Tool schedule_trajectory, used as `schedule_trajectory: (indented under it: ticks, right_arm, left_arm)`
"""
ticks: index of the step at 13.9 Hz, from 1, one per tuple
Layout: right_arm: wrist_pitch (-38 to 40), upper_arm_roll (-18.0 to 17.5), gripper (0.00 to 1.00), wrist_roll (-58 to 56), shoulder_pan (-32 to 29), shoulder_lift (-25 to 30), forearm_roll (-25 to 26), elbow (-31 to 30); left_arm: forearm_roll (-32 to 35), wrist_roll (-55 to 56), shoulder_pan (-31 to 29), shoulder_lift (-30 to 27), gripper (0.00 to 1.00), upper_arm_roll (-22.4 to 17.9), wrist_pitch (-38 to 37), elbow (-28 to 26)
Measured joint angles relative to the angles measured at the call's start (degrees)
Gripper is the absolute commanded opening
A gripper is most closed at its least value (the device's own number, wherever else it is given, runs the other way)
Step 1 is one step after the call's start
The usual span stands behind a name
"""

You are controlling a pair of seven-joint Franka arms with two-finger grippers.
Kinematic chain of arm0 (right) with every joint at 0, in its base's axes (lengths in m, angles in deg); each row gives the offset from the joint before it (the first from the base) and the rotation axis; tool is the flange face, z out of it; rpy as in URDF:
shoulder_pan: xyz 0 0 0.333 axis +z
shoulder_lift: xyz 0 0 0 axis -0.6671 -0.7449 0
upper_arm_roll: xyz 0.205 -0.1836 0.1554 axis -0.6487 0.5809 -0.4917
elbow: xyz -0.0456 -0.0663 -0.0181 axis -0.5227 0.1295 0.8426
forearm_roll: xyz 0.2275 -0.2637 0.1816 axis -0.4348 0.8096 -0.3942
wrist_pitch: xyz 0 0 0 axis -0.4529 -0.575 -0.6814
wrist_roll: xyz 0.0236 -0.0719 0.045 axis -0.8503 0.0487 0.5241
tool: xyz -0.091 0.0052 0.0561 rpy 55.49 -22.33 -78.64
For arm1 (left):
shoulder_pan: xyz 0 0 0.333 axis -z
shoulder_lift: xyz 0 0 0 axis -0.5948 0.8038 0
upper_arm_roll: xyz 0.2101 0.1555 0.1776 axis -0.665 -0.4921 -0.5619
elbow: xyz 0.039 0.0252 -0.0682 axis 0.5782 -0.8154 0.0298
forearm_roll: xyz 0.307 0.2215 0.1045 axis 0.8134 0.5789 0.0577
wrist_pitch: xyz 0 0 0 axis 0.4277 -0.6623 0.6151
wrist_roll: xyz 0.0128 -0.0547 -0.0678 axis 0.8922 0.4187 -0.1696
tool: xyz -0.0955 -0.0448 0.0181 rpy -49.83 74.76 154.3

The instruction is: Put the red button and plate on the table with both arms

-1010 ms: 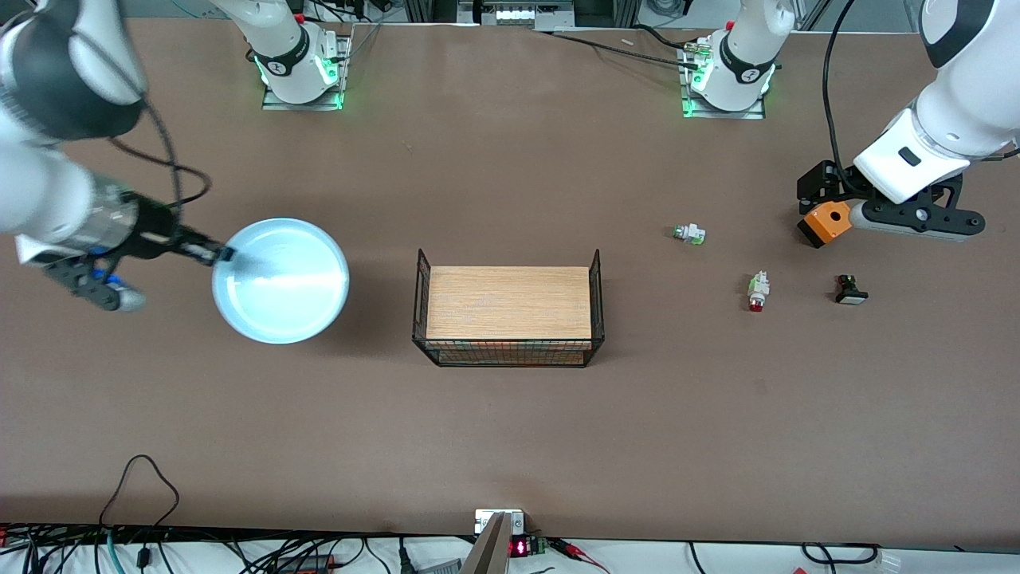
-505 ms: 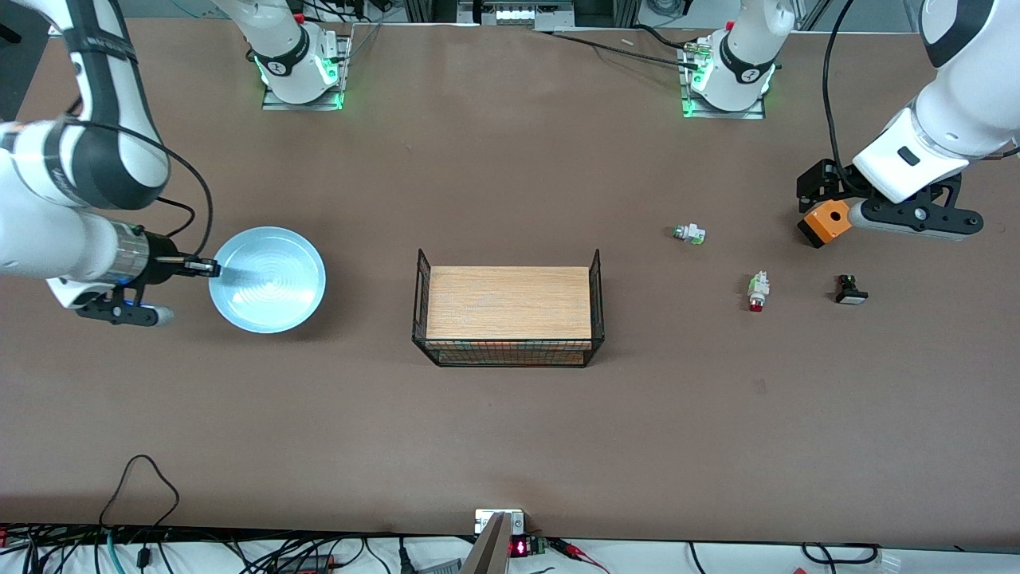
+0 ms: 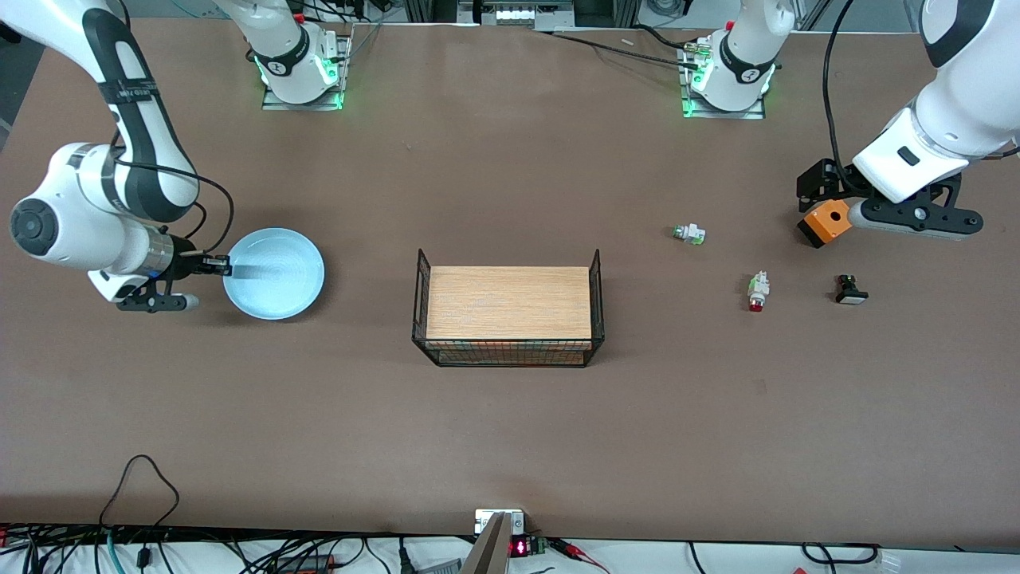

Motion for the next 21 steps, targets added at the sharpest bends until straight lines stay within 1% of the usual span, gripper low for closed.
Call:
schedule_trajectory:
  ticks: [2, 3, 4, 5, 9, 11, 16, 18, 21]
  right_arm:
    - [-4.53, 0.01, 0.0, -3.55, -1.56, -0.41, 0.0, -3.55]
    - [-5.39, 0.01, 0.11, -4.7, -1.95, -0.72, 0.0, -4.32]
    - [-5.72, 0.01, 0.69, -5.31, -2.14, -1.05, 0.0, -4.63]
    - [-5.78, 0.01, 1.0, -5.46, -2.22, -1.3, -0.01, -4.65]
    - [-4.85, -0.22, 1.0, -4.99, -2.32, -0.07, -0.05, -3.0]
    - [-1.82, -0.85, 1.0, -1.56, -1.65, 1.55, -0.05, -0.41]
    - [6.2, -1.55, 1.0, 10.61, 4.82, 3.97, -0.05, 6.31]
    - [12.54, -1.58, 1.0, 14.25, 6.54, 4.56, -0.05, 11.28]
    - [25.08, -1.41, 1.0, 15.0, 6.72, 5.53, 0.02, 21.92]
  left_arm:
    - [0.0, 0.0, -0.01, 0.0, 1.0, -0.01, -0.01, 0.0]
    - [0.0, 0.0, -0.01, 0.0, 1.0, -0.01, -0.02, 0.0]
    - [0.0, 0.0, -0.01, 0.0, 1.0, -0.01, -0.04, 0.0]
    - [0.0, 0.0, -0.02, 0.0, 1.0, -0.02, -0.05, 0.0]
    - [0.0, 0.0, -0.03, 0.0, 1.0, -0.03, -0.07, 0.0]
    - [0.0, 0.0, -0.07, 0.0, 1.0, -0.05, -0.08, 0.0]
    - [0.0, 0.0, -0.2, 0.0, 1.0, -0.08, -0.19, 0.0]
    - [0.0, 0.0, -0.21, 0.0, 1.0, -0.08, -0.21, 0.0]
    - [0.0, 0.0, -0.21, 0.0, 1.0, -0.08, -0.25, 0.0]
